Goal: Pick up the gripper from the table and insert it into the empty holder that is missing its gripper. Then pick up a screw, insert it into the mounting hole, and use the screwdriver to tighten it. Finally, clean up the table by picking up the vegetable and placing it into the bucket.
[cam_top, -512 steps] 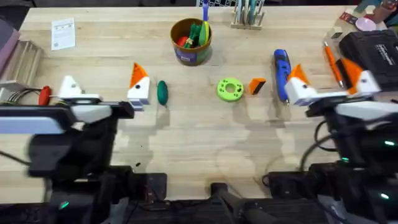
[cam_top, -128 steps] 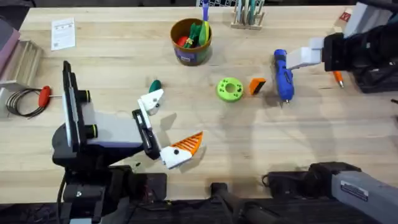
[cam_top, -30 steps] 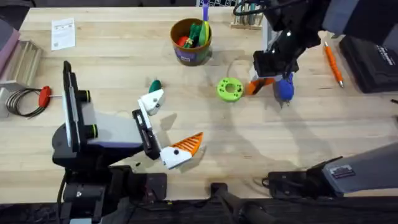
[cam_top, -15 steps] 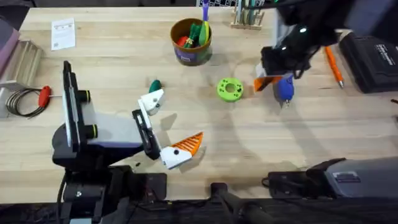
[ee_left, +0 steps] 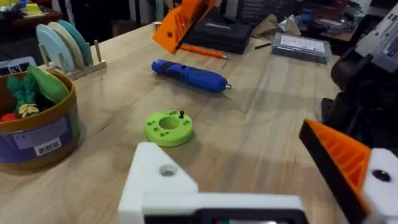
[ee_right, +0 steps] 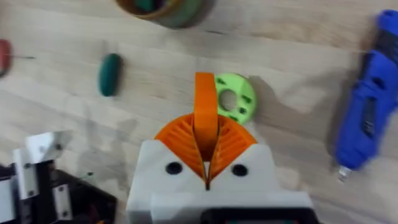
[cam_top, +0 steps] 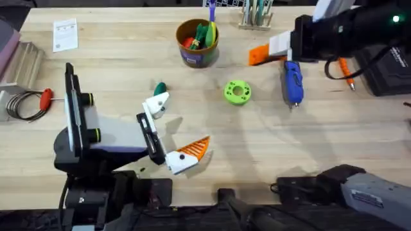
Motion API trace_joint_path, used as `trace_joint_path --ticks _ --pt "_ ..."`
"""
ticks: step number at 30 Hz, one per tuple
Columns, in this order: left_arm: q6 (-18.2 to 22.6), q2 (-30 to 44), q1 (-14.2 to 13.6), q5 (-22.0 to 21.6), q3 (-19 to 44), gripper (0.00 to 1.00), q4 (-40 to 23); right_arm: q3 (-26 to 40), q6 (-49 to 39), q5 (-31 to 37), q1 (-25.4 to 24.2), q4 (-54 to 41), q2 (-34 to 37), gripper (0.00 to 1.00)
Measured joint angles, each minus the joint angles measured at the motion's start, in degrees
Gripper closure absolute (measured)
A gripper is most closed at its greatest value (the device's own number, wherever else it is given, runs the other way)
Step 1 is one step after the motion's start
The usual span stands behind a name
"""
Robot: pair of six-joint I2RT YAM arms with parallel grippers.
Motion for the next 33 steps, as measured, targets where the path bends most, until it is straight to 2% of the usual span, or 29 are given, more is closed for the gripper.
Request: trace_joint_path --ticks 1,2,7,14,20,28,33 --pt "0.00 0.00 0.00 0.00 0.00 0.015 0.00 -1.27 0.52 -1.76 0.00 1.91 -0.69 0.993" --pt "0.02 0.00 0.00 0.00 0.00 0.015 0.00 -5.97 2.62 -7.84 0.00 8.42 -2.05 0.993" --pt "0.01 0.01 0.00 0.00 0.00 0.015 -0.01 -13.70 7.05 -17.81 0.00 18.79 -2.16 0.993" --pt "0.00 0.01 0.00 0.00 0.00 0.015 -0.02 -24.41 15.12 -31.48 0.00 38.34 -2.16 0.993" --pt "0.02 0.01 0.00 0.00 0.00 0.015 -0.02 -32.80 24.29 -38.14 -0.01 53.15 -2.16 0.993" --pt "0.00 0.00 0.00 0.00 0.00 0.015 -0.02 -40.69 36.21 -42.77 -0.02 73.81 -2.16 0.993" --pt "0.02 0.00 0.00 0.00 0.00 0.015 -0.02 -42.56 40.49 -44.64 -0.02 76.26 -2.16 0.993"
